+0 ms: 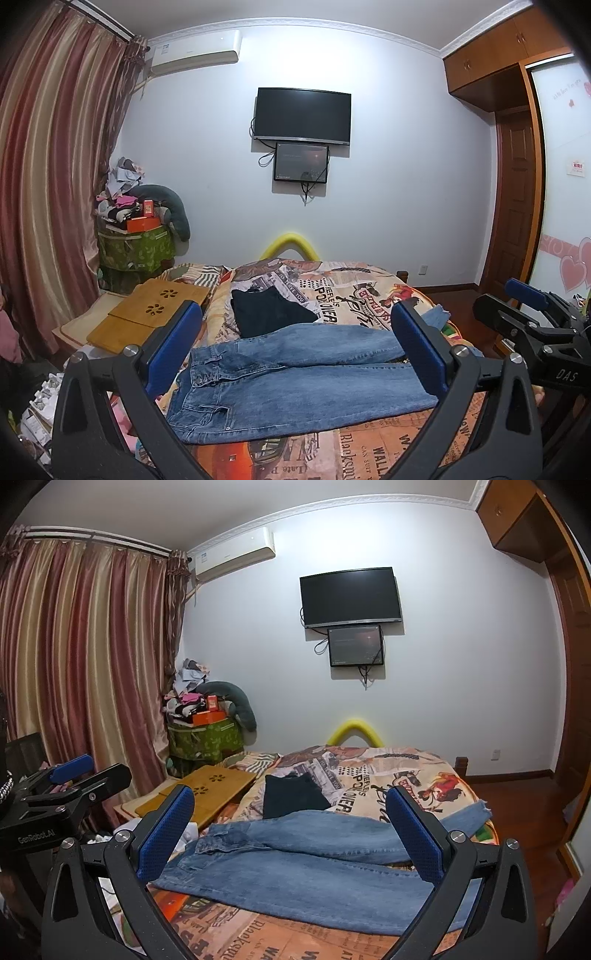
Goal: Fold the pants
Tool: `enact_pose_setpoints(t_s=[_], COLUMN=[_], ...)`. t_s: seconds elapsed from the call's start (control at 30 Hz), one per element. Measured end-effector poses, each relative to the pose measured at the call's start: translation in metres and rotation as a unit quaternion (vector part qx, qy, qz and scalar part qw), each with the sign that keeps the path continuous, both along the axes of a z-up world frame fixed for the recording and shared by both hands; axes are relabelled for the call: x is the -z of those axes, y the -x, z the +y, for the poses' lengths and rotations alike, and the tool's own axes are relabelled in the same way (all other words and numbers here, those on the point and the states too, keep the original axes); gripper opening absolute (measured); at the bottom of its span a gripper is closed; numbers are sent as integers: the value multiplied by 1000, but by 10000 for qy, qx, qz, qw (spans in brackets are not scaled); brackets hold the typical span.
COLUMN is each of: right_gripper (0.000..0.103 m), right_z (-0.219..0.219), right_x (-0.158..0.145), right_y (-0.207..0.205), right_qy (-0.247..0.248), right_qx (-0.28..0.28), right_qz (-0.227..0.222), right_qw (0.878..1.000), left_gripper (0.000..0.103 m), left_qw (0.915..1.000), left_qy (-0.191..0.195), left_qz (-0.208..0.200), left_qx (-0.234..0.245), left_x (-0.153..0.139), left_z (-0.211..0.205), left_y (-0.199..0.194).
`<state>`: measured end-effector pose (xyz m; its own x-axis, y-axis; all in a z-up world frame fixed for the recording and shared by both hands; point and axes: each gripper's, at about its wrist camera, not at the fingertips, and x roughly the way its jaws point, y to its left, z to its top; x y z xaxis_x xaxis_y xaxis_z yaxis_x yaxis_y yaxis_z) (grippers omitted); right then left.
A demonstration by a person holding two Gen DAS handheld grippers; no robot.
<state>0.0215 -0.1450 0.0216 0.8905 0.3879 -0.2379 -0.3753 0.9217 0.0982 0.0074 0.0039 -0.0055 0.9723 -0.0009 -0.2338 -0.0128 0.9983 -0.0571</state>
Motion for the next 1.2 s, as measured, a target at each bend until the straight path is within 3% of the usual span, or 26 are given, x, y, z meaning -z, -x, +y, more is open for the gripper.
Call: enact_pose_setpoints(t_s=[1.2], right_gripper=[103], right_z=[-9], right_x=[-1], right_y=[-2], right_qy=[-7], right_qx=[56], right_qz=[5], right_qw=[10000], left_gripper=[103], left_qw=[10000], left_qy=[-17], left_qz=[5], left_qx=[24], left_x=[-4], left_z=[-6], left_y=[1])
